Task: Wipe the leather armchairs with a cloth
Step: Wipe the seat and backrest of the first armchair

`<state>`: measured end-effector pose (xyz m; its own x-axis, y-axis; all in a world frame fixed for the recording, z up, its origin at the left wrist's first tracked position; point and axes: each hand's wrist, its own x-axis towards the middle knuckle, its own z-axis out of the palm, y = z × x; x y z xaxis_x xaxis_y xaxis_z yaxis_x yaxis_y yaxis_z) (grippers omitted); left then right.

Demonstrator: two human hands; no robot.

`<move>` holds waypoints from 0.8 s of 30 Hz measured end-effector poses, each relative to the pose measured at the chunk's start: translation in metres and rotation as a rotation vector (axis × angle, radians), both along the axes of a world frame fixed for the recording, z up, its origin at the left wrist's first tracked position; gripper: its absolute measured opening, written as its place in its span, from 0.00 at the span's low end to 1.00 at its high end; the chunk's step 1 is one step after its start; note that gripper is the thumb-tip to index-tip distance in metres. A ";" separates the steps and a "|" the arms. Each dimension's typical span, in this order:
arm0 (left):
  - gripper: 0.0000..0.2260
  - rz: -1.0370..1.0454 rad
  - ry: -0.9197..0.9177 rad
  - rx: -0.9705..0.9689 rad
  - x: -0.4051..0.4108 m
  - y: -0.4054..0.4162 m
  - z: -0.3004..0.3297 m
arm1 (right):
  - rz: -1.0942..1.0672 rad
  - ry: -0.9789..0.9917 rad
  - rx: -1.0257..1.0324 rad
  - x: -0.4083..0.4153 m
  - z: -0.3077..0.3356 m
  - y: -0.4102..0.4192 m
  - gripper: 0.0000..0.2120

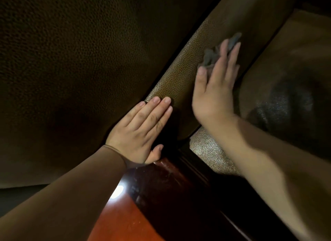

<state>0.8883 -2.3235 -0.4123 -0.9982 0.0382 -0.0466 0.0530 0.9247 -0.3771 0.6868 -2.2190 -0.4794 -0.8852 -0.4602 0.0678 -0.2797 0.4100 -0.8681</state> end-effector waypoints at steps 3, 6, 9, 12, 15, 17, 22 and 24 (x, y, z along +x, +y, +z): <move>0.40 0.014 0.001 -0.013 0.001 0.001 0.001 | 0.109 -0.093 -0.023 0.058 0.000 0.015 0.34; 0.40 0.029 0.004 -0.009 0.002 0.001 0.001 | 0.334 -0.066 0.054 0.087 -0.023 0.054 0.36; 0.40 0.059 -0.006 -0.004 0.001 -0.002 0.002 | 0.524 -0.152 0.184 0.071 -0.046 0.096 0.36; 0.40 0.147 -0.066 0.011 -0.002 0.009 0.004 | 0.591 -0.265 0.284 0.053 -0.045 0.133 0.27; 0.41 0.372 -0.120 0.136 -0.011 0.045 0.013 | 0.630 -0.255 0.428 0.033 -0.022 0.165 0.23; 0.38 0.531 -0.144 0.292 -0.021 0.081 0.023 | 0.630 -0.249 0.550 0.020 -0.005 0.184 0.22; 0.29 0.756 -0.442 0.550 -0.019 0.184 0.073 | 0.609 -0.301 0.659 0.015 0.062 0.229 0.18; 0.23 0.780 -0.450 0.577 -0.010 0.220 0.097 | 0.614 -0.298 0.670 0.014 0.090 0.251 0.17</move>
<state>0.8779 -2.1036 -0.3150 -0.6520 -0.4695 -0.5953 -0.6050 0.7954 0.0353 0.7012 -1.9679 -0.3894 -0.4145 -0.7117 -0.5672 -0.4168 0.7025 -0.5768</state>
